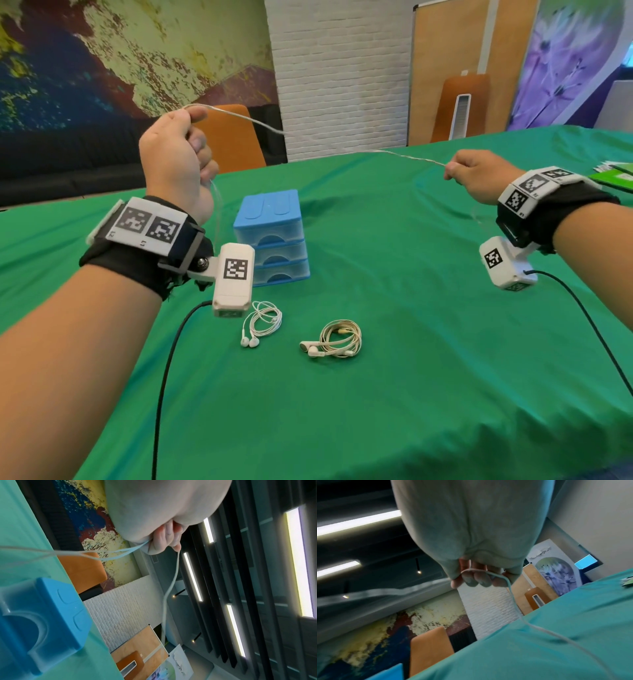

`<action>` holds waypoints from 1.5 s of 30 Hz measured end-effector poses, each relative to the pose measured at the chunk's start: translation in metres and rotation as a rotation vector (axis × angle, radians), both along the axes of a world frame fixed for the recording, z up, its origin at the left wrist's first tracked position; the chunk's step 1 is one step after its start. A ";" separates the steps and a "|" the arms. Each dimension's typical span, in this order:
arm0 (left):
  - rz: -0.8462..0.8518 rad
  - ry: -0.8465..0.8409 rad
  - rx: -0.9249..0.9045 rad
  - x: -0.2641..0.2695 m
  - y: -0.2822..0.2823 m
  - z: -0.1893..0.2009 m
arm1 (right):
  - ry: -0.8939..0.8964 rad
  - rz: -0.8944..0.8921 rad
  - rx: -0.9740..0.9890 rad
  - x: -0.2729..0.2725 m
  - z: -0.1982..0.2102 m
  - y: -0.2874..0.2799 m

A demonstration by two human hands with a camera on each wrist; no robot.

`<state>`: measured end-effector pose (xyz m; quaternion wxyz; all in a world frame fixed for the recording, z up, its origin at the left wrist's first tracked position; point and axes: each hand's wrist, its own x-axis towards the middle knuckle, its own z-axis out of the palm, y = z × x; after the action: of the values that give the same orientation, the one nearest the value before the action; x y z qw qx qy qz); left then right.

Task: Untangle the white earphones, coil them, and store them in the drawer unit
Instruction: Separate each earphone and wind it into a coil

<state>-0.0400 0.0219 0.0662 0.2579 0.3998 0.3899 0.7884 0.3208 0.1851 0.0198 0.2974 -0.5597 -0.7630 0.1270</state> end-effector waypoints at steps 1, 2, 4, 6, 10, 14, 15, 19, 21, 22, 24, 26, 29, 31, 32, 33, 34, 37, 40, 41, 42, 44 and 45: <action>-0.025 0.007 -0.011 0.000 0.000 -0.001 | -0.003 0.026 -0.019 -0.003 0.000 -0.002; -0.056 0.021 -0.021 0.001 0.001 -0.003 | 0.001 0.071 -0.037 -0.009 0.002 -0.004; -0.124 0.056 -0.042 0.007 0.002 -0.005 | 0.018 0.176 -0.051 -0.024 0.008 -0.011; -0.190 0.093 -0.064 0.015 0.003 -0.005 | 0.001 0.251 -0.030 -0.038 0.017 -0.019; -0.249 0.181 -0.077 0.026 0.001 0.002 | -0.178 0.234 -0.014 -0.047 0.026 -0.025; -0.284 0.219 -0.072 0.029 -0.003 0.008 | -0.384 0.055 -0.122 -0.043 0.021 -0.025; -0.301 0.224 -0.082 0.030 -0.003 0.008 | -0.342 0.078 -0.131 -0.046 0.022 -0.028; -0.366 0.277 -0.150 0.045 -0.003 0.005 | 0.191 0.486 -0.191 -0.087 0.040 -0.067; -0.383 0.332 -0.180 0.053 -0.003 0.004 | 0.317 0.639 -0.238 -0.113 0.051 -0.089; -0.393 0.355 -0.192 0.056 -0.003 0.003 | 0.340 0.698 -0.234 -0.124 0.054 -0.096; -0.406 0.381 -0.213 0.059 -0.005 0.001 | 0.366 0.755 -0.206 -0.138 0.058 -0.107; -0.418 0.388 -0.237 0.057 -0.010 -0.002 | 0.371 0.757 -0.232 -0.144 0.061 -0.112; -0.440 0.377 -0.299 0.049 -0.016 -0.010 | 0.316 0.729 -0.309 -0.140 0.062 -0.108; -0.443 0.367 -0.337 0.044 -0.020 -0.018 | 0.313 0.728 -0.298 -0.134 0.060 -0.103; -0.445 0.361 -0.354 0.042 -0.022 -0.023 | 0.323 0.725 -0.277 -0.131 0.058 -0.102; -0.450 0.354 -0.368 0.042 -0.026 -0.027 | 0.336 0.715 -0.250 -0.127 0.057 -0.101; -0.456 0.351 -0.381 0.041 -0.029 -0.032 | 0.352 0.694 -0.222 -0.124 0.055 -0.100; -0.503 0.353 -0.398 0.043 -0.041 -0.044 | 0.342 0.596 -0.090 -0.113 0.054 -0.094; -0.544 0.339 -0.391 0.048 -0.051 -0.047 | 0.138 0.478 0.141 -0.104 0.056 -0.090; -0.550 0.333 -0.385 0.049 -0.054 -0.046 | 0.057 0.448 0.190 -0.102 0.056 -0.089; -0.557 0.325 -0.375 0.049 -0.056 -0.045 | -0.017 0.427 0.210 -0.100 0.056 -0.089; -0.582 0.291 -0.348 0.047 -0.059 -0.041 | -0.158 0.418 0.190 -0.098 0.055 -0.092; -0.599 0.258 -0.330 0.046 -0.060 -0.038 | -0.235 0.441 0.149 -0.097 0.054 -0.094</action>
<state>0.0064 -0.0385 0.0279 0.4872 0.5455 0.4067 0.5475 0.2236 0.0915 0.0737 0.2123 -0.3673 -0.9031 0.0662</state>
